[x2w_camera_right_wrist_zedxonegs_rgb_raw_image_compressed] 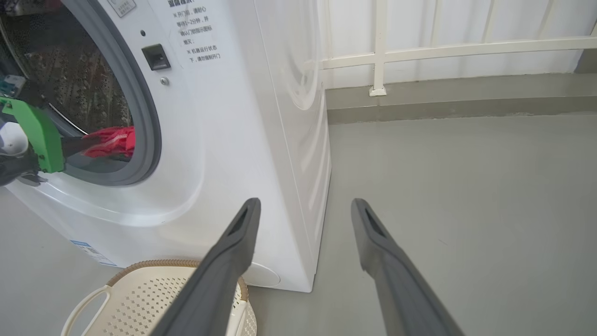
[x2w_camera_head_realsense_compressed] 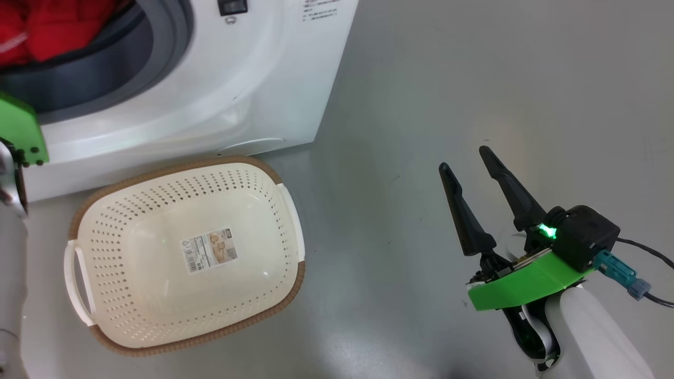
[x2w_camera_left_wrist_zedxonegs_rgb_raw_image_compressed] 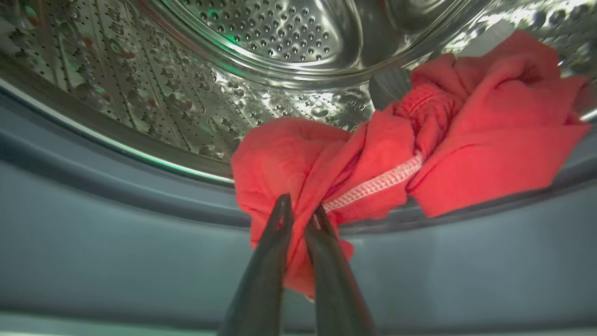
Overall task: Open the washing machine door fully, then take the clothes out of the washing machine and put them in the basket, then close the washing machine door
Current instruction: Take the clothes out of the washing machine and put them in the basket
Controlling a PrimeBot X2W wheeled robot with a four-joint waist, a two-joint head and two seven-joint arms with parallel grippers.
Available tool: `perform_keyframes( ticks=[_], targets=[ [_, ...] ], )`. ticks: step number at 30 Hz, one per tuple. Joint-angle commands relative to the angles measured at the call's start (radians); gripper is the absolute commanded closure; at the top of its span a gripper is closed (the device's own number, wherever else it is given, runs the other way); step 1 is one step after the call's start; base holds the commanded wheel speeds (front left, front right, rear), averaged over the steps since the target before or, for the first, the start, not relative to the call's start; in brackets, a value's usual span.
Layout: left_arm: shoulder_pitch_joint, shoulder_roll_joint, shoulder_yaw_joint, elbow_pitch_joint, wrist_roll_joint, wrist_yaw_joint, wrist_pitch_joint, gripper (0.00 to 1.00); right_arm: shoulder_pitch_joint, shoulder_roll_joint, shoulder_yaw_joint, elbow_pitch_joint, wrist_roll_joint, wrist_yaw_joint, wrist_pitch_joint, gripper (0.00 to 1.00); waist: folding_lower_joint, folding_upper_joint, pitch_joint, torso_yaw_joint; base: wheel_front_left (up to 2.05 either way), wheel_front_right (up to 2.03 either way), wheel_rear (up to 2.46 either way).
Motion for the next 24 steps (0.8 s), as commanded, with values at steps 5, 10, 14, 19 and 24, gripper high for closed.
perform_keyframes(
  ticks=[5, 10, 14, 19, 24],
  targets=[
    [0.045, 0.025, 0.052, -0.059, -0.064, -0.037, -0.07, 1.0, 0.007, -0.014, 0.011, -0.019, 0.014, 0.006, -0.006, 0.0, 0.0, 0.0, -0.007, 0.016, 0.0, 0.0, 0.0],
    [0.083, 0.008, 0.095, -0.152, -0.119, -0.062, -0.087, 1.0, 0.003, -0.023, 0.009, -0.016, 0.014, 0.006, -0.006, 0.0, 0.0, 0.0, -0.018, 0.024, 0.0, 0.0, 0.0],
    [0.151, -0.014, 0.13, -0.3, -0.142, -0.059, -0.088, 1.0, 0.008, -0.03, 0.005, -0.014, 0.015, 0.006, -0.006, 0.0, 0.0, 0.0, -0.035, 0.031, 0.0, 0.0, 0.0],
    [0.225, -0.038, 0.163, -0.415, -0.157, -0.063, -0.088, 1.0, 0.013, -0.035, 0.005, -0.011, 0.013, 0.006, -0.006, 0.0, 0.0, 0.0, -0.056, 0.039, 0.0, 0.0, 0.0],
    [0.304, -0.067, 0.195, -0.511, -0.163, -0.08, -0.088, 1.0, 0.018, -0.039, 0.006, -0.006, 0.014, 0.006, -0.006, 0.0, 0.0, 0.0, -0.089, 0.046, 0.0, 0.0, 0.0]
  ],
)
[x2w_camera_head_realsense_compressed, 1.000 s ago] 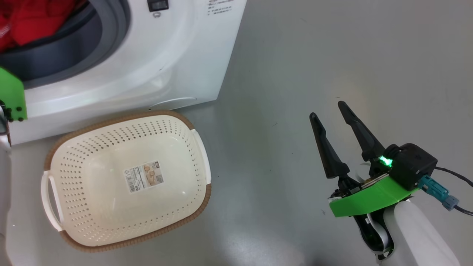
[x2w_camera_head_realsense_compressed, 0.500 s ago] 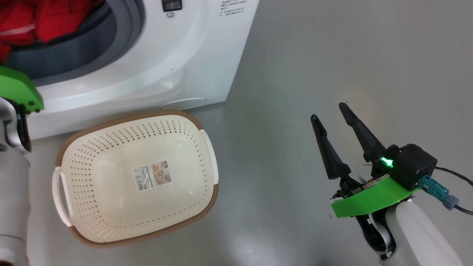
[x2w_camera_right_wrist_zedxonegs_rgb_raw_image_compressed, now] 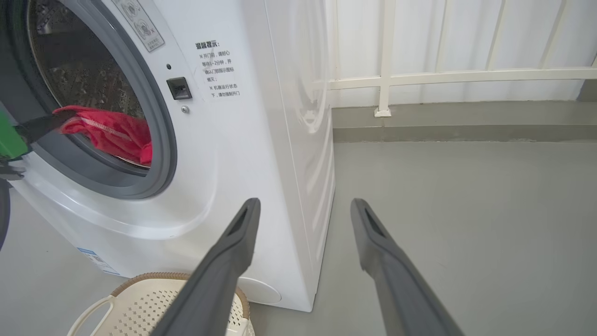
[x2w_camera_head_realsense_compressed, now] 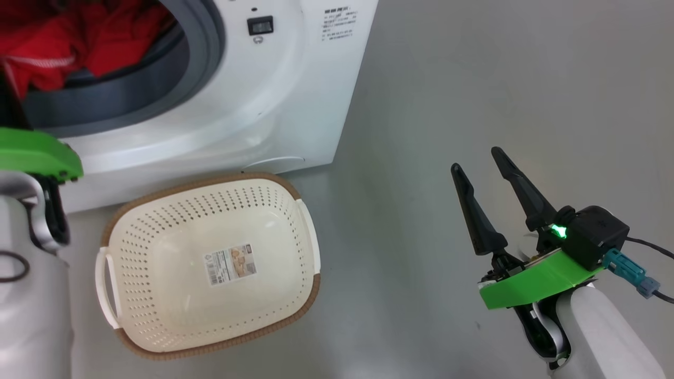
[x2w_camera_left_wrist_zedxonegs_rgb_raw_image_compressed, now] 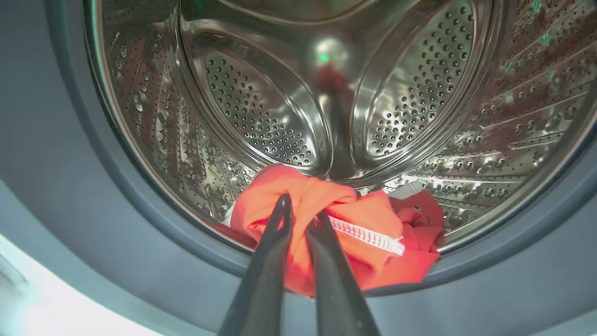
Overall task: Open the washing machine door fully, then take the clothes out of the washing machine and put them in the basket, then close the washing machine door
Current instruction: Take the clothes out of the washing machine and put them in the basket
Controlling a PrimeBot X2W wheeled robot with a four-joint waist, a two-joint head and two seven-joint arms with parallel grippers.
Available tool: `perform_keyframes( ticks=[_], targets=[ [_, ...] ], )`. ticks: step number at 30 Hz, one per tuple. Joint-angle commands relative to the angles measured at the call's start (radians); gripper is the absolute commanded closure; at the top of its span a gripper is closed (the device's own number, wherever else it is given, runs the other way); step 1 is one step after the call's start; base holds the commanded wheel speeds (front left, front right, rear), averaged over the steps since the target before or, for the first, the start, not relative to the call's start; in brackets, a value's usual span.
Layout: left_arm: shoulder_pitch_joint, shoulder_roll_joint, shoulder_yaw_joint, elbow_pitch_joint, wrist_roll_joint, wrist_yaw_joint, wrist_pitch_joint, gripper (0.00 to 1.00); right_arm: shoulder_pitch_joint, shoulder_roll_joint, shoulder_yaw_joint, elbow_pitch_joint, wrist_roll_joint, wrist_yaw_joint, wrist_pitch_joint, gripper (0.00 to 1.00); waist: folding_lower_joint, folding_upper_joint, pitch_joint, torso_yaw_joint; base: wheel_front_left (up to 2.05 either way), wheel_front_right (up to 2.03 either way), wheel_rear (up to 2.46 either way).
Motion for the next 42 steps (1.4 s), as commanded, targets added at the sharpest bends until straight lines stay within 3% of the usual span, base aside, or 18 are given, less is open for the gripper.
perform_keyframes(
  ticks=[1, 25, 34, 42],
  targets=[
    [0.033, 0.033, 0.027, -0.039, -0.002, -0.009, -0.012, 1.0, 0.018, -0.01, 0.018, -0.017, 0.014, 0.006, -0.006, 0.0, 0.0, 0.0, -0.02, 0.008, 0.0, 0.0, 0.0],
    [0.324, -0.101, 0.103, -0.448, 0.012, -0.112, -0.012, 1.0, 0.073, 0.002, -0.003, 0.013, 0.012, 0.006, -0.006, 0.0, 0.0, 0.0, -0.187, 0.044, 0.0, 0.0, 0.0],
    [0.419, -0.132, 0.067, -0.608, 0.017, -0.109, -0.012, 1.0, 0.094, -0.001, -0.003, 0.026, 0.014, 0.006, -0.006, 0.0, 0.0, 0.0, -0.242, 0.04, 0.0, 0.0, 0.0],
    [0.494, -0.141, 0.012, -0.657, -0.026, -0.089, -0.01, 1.0, 0.097, -0.001, -0.009, 0.026, 0.014, 0.006, -0.006, 0.0, 0.0, 0.0, -0.252, 0.039, 0.0, 0.0, 0.0]
  ],
)
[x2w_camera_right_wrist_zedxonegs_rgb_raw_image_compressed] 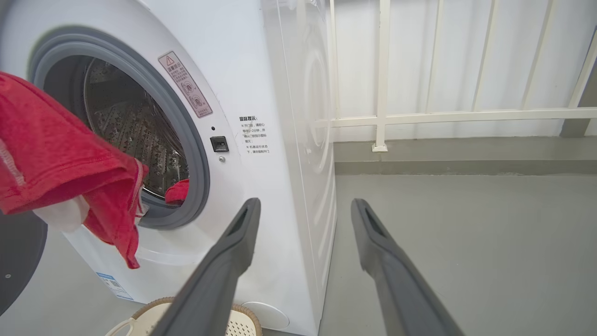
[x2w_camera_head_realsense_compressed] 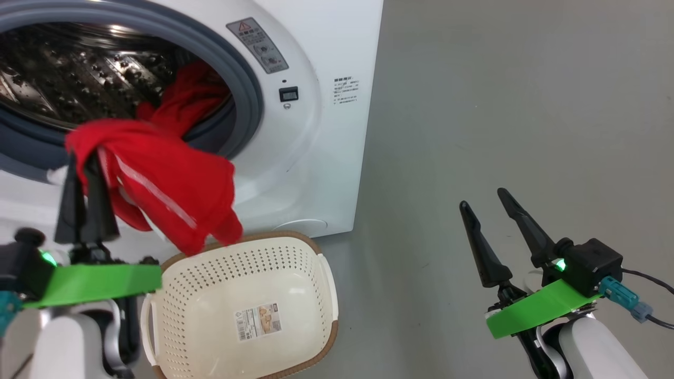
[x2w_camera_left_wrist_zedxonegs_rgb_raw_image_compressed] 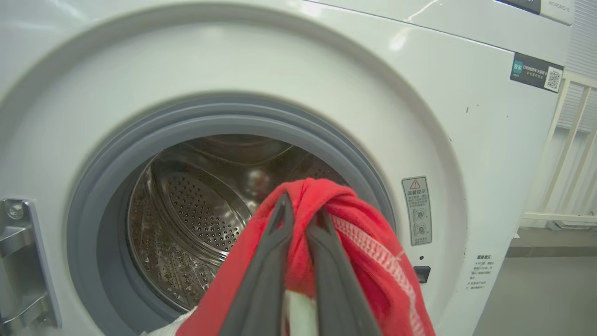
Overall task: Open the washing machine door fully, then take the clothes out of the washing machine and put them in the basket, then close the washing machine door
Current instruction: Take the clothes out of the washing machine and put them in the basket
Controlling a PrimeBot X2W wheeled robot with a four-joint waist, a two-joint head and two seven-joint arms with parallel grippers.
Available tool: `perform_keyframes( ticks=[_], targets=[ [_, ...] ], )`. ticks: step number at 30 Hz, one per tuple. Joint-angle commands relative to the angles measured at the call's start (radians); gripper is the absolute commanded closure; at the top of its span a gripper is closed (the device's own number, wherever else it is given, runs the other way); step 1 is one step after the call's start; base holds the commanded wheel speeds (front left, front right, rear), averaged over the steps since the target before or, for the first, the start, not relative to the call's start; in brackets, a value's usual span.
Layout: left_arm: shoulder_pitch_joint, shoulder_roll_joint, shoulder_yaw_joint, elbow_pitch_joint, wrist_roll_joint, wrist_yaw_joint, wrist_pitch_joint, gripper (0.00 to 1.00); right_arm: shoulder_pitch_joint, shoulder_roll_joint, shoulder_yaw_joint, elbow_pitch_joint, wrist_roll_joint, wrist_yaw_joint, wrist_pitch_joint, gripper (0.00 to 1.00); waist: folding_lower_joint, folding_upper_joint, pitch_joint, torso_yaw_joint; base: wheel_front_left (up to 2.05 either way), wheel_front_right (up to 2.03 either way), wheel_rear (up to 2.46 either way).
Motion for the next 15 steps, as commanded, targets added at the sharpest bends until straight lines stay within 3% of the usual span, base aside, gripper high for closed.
perform_keyframes(
  ticks=[1, 7, 15],
  targets=[
    [0.008, 0.016, 0.019, -0.024, -0.01, 0.009, -0.003, 1.0, 0.003, -0.003, 0.009, -0.025, 0.014, 0.006, -0.006, 0.0, 0.0, 0.0, 0.002, 0.0, 0.0, 0.0, 0.0],
    [0.042, 0.014, -0.031, 0.067, -0.052, 0.022, 0.002, 1.0, 0.002, 0.006, 0.002, -0.031, 0.011, 0.006, -0.006, 0.0, 0.0, 0.0, 0.033, 0.002, 0.0, 0.0, 0.0],
    [-0.019, 0.013, -0.121, 0.316, -0.088, 0.016, -0.005, 1.0, -0.028, 0.014, 0.003, -0.04, 0.007, 0.006, -0.006, 0.0, 0.0, 0.0, 0.113, 0.004, 0.0, 0.0, 0.0]
  ],
)
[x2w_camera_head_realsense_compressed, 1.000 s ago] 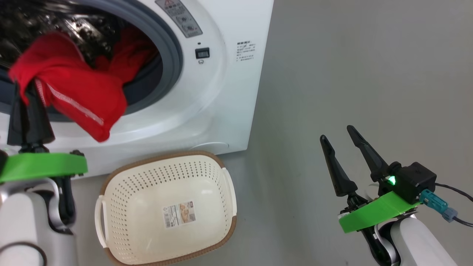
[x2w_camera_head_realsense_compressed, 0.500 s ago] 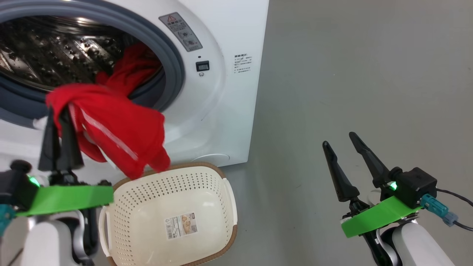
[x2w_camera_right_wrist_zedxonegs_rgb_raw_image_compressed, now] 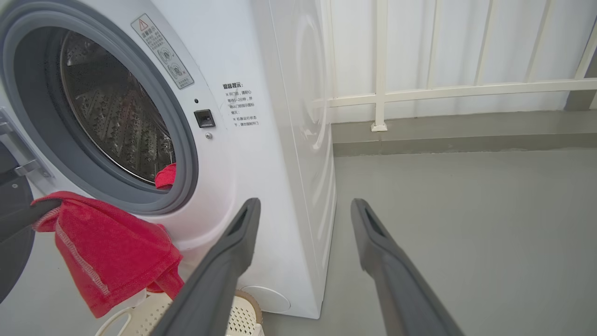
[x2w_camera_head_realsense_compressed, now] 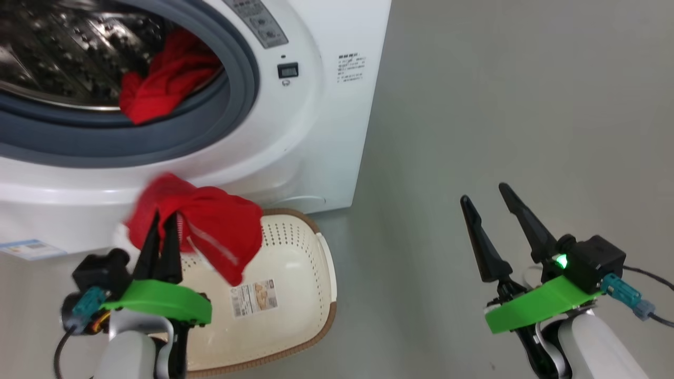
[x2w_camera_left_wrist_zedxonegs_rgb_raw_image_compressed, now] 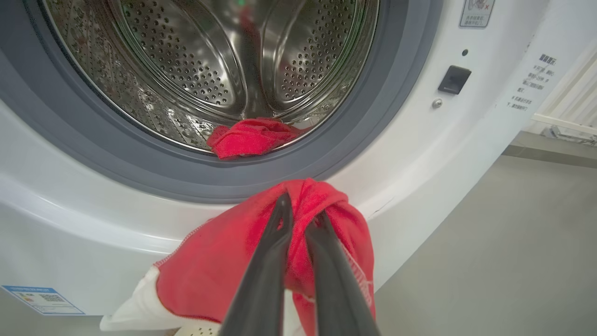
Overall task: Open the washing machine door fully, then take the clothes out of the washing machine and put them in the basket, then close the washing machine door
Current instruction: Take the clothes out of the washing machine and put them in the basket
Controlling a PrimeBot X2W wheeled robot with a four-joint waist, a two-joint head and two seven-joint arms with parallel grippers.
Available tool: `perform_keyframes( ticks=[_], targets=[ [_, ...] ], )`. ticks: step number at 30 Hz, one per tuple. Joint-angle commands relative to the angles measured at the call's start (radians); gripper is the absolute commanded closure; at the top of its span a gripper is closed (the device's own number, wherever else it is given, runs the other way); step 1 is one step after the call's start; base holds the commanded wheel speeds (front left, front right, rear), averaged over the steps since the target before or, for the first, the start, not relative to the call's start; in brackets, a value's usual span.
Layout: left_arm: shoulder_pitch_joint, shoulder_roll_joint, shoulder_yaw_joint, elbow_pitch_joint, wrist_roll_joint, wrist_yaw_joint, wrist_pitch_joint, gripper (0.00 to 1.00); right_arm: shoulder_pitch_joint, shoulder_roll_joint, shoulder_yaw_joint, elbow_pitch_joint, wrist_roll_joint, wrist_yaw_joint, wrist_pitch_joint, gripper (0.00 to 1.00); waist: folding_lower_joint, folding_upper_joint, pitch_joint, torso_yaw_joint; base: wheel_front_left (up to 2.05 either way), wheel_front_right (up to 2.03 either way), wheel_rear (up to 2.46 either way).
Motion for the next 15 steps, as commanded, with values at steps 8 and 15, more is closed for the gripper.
perform_keyframes(
  ticks=[8, 15],
  targets=[
    [-0.137, 0.015, -0.013, 0.25, -0.058, 0.003, -0.013, 1.0, -0.06, 0.009, 0.03, -0.035, -0.001, 0.006, -0.006, 0.0, 0.0, -0.0001, 0.097, -0.002, 0.0, 0.0, 0.0],
    [-0.246, 0.015, -0.071, 0.505, -0.079, -0.011, -0.013, 1.0, -0.086, 0.018, 0.04, -0.036, -0.002, 0.006, -0.006, 0.0, 0.0, -0.0001, 0.163, -0.014, 0.0, 0.0, 0.0]
  ],
)
